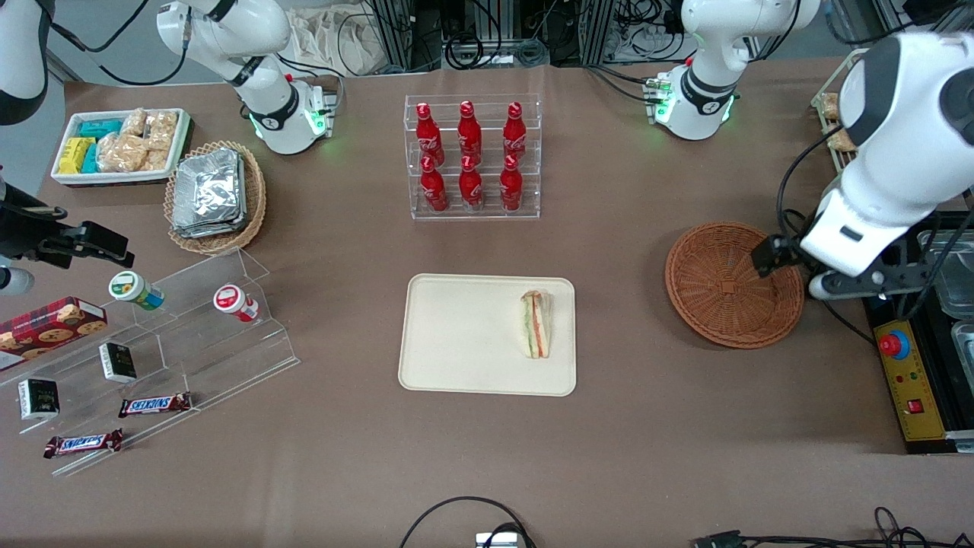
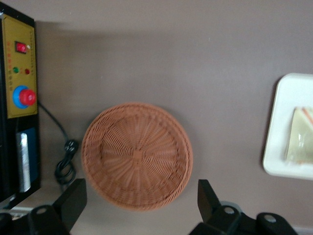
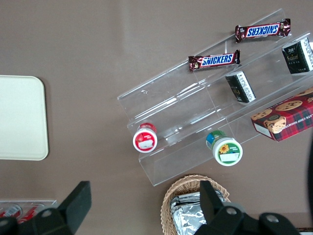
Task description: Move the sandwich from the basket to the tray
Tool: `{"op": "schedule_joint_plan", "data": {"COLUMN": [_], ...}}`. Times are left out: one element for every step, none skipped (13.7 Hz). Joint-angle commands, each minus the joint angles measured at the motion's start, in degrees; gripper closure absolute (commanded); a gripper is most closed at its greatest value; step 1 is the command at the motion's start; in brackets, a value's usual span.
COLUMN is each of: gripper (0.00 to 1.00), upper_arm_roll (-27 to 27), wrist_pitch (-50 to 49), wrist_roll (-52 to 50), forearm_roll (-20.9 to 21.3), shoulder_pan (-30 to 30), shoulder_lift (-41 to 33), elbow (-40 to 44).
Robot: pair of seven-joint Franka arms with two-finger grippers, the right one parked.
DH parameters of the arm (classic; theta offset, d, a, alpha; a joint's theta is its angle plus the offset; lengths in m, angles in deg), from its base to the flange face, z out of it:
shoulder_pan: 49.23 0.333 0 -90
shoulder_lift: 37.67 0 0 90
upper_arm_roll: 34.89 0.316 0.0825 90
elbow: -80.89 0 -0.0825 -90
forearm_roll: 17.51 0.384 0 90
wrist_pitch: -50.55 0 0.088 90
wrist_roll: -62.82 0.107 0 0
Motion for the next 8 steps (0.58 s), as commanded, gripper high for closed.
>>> {"op": "schedule_joint_plan", "data": {"gripper": [0.0, 0.0, 0.0, 0.0, 0.0, 0.0, 0.0, 0.0], "upper_arm_roll": [1.1, 1.2, 1.3, 1.2, 1.1, 1.0, 1.0, 0.9], "wrist_pitch": [-3.9, -5.4, -6.6, -7.6, -8.1, -8.3, -8.6, -9.1], "wrist_roll": [4.5, 6.2, 7.5, 7.7, 7.8, 7.8, 7.8, 7.8], "forearm_roll": [-1.1, -1.1, -1.1, -1.6, -2.9, -4.2, -4.4, -4.5], "shoulder_pan": [0.6, 0.6, 0.7, 1.4, 2.5, 2.9, 2.9, 2.9], "shoulder_lift": [-5.6, -6.7, -7.3, -8.0, -8.5, -9.0, -9.2, -9.2], "elbow": [-2.1, -1.9, -1.3, -1.0, -0.9, -0.8, -0.7, -0.4]}}
